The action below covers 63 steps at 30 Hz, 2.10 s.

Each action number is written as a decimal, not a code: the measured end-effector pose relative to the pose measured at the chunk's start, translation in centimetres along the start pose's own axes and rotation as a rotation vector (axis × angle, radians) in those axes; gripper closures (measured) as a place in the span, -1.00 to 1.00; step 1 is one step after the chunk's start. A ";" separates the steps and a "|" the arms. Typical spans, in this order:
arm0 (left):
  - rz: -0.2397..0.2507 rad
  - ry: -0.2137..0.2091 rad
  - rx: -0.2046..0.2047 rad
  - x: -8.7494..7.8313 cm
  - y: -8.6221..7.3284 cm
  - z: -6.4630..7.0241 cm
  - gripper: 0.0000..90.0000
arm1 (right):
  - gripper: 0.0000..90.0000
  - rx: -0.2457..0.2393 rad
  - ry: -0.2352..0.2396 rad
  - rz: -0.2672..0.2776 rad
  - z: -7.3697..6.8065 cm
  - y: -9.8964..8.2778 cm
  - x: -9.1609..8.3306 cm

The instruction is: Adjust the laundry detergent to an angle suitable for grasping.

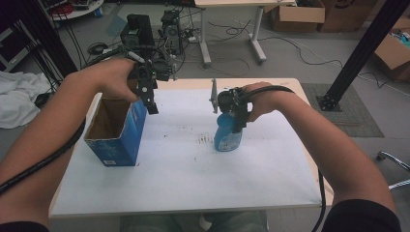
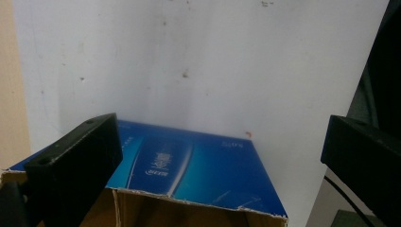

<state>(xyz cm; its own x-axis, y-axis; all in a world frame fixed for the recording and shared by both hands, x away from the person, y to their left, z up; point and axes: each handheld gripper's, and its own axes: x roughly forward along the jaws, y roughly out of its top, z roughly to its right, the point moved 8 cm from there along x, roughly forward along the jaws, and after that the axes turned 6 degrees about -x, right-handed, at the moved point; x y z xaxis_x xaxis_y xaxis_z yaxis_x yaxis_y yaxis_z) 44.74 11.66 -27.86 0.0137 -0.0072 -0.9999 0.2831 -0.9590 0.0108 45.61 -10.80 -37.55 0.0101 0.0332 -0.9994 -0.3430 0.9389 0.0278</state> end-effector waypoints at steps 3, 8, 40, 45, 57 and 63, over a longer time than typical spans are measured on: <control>0.000 0.000 -0.001 0.0 0.1 0.0 -1.00 | -0.54 0.000 -0.010 0.006 0.0 0.0 0.0; 0.000 0.000 0.001 0.1 0.2 0.1 -1.00 | -0.49 -0.006 -0.020 0.008 0.0 0.0 0.0; 0.000 -0.006 -0.003 0.5 0.2 0.0 -1.00 | -0.16 -0.046 -0.034 0.023 -0.3 0.1 -0.2; -0.005 -0.007 -0.005 0.6 0.1 0.0 -1.00 | -0.16 -0.037 -0.031 0.025 -0.3 0.1 -0.2; -0.010 0.001 -0.002 0.4 0.0 0.2 -1.00 | -0.16 -0.019 -0.022 0.065 -0.9 0.7 -1.3; -0.009 0.003 0.006 0.3 0.3 0.4 -1.00 | -0.16 0.031 -0.026 0.051 -0.9 0.1 -2.0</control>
<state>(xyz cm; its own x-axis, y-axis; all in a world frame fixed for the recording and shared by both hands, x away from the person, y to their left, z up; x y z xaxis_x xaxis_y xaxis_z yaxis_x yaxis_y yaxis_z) 44.39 11.28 -28.19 0.0137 0.0024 -0.9999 0.2776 -0.9607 0.0015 44.69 -11.10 -35.56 0.0178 0.0900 -0.9958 -0.3145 0.9459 0.0798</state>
